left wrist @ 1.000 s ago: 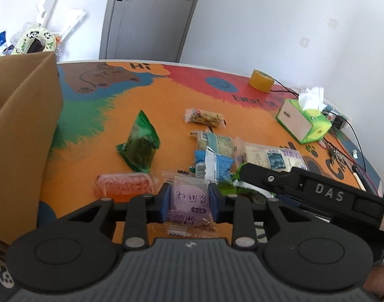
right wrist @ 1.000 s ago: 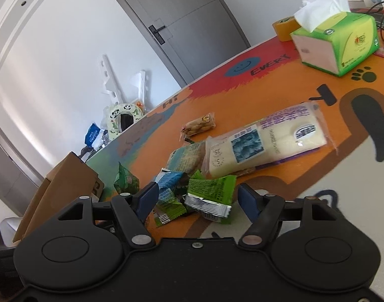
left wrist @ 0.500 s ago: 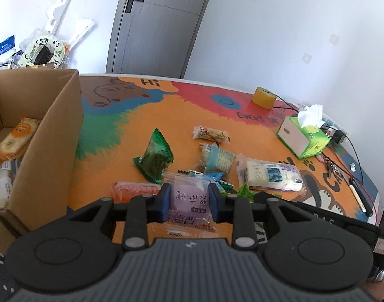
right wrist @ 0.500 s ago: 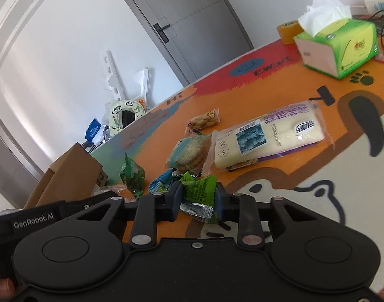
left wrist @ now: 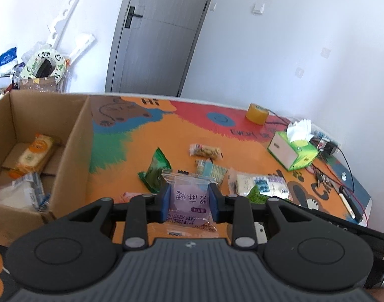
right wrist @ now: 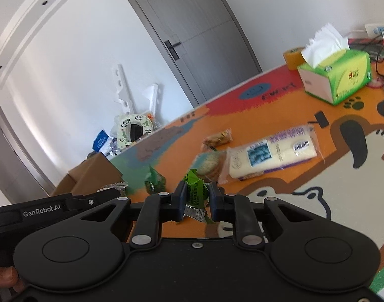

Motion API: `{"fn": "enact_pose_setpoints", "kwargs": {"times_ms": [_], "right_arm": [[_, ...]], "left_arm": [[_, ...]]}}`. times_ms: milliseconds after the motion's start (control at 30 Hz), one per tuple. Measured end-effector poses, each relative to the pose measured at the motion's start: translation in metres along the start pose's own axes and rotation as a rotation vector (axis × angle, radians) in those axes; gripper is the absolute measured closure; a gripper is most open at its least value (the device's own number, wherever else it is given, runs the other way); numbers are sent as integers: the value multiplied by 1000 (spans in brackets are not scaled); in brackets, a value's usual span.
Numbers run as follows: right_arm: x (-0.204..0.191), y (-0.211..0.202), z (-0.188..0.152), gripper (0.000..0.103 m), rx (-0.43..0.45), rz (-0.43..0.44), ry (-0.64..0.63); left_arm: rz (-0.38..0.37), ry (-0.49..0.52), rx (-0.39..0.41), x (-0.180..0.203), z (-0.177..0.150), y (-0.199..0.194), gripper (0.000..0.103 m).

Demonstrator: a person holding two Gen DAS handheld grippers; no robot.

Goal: Organize snacks
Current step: 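Carry the pink packet and green packet over the cardboard box with both grippers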

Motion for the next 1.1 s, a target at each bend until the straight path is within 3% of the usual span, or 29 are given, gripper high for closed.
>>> {"fn": "enact_pose_setpoints", "kwargs": {"times_ms": [633, 1100], "right_arm": [[-65, -12, 19, 83, 61, 91, -84], [-111, 7, 25, 83, 60, 154, -132]], "left_arm": [[25, -13, 111, -26, 32, -50, 73], [59, -49, 159, -64, 52, -67, 73]]}}
Point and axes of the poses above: each gripper's, at about its wrist camera, not at the fingertips, and y roughly the way its jaws point, x to its right, z to its top, the point moved 5 cm from there along y, roughly the way its jaws point, and after that the axes turned 6 degrees about x, right-handed, at the moved point
